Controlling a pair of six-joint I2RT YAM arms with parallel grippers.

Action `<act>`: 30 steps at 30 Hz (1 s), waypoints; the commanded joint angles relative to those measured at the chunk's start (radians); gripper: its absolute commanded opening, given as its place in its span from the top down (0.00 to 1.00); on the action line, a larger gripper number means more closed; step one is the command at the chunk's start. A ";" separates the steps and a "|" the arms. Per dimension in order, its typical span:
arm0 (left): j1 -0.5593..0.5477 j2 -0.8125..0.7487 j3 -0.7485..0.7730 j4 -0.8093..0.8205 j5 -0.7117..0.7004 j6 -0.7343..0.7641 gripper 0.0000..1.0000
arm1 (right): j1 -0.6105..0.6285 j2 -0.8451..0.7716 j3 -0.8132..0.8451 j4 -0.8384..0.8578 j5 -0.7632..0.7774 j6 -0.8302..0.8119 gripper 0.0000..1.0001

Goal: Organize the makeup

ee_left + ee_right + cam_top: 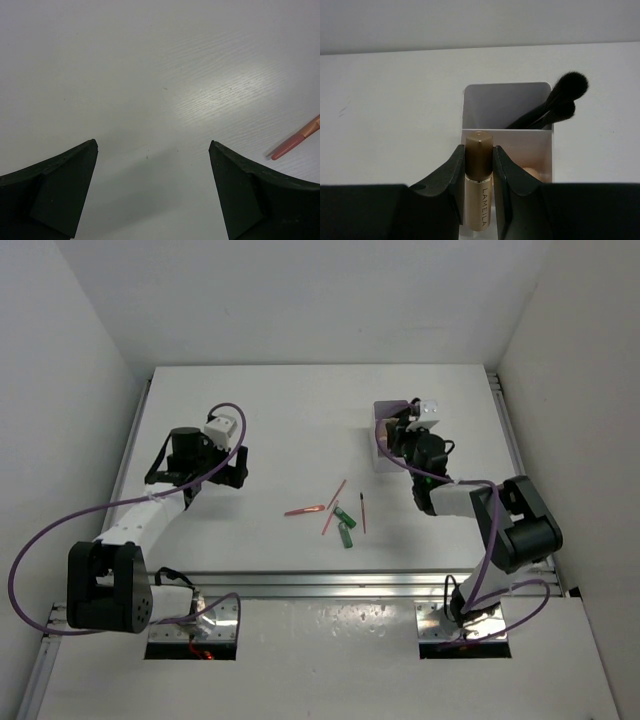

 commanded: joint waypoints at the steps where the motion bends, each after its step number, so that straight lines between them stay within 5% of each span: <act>1: 0.011 -0.002 0.007 0.032 0.017 -0.013 0.00 | -0.003 0.042 0.007 0.149 -0.025 -0.003 1.00; 8: 0.011 0.007 0.007 0.032 0.017 -0.004 0.00 | -0.020 0.161 -0.041 0.413 -0.074 -0.028 1.00; 24: 0.011 0.016 0.016 0.032 0.045 -0.004 0.00 | -0.034 0.199 -0.075 0.413 -0.172 -0.059 1.00; 26: 0.011 0.016 0.016 0.032 0.045 -0.004 0.00 | -0.046 0.201 -0.084 0.413 -0.181 -0.054 0.90; 27: 0.011 0.016 0.016 0.032 0.054 -0.004 0.00 | -0.045 0.198 -0.086 0.414 -0.185 -0.042 0.67; 30: 0.011 0.016 0.016 0.032 0.054 -0.004 0.00 | -0.043 0.176 -0.092 0.413 -0.192 -0.037 0.57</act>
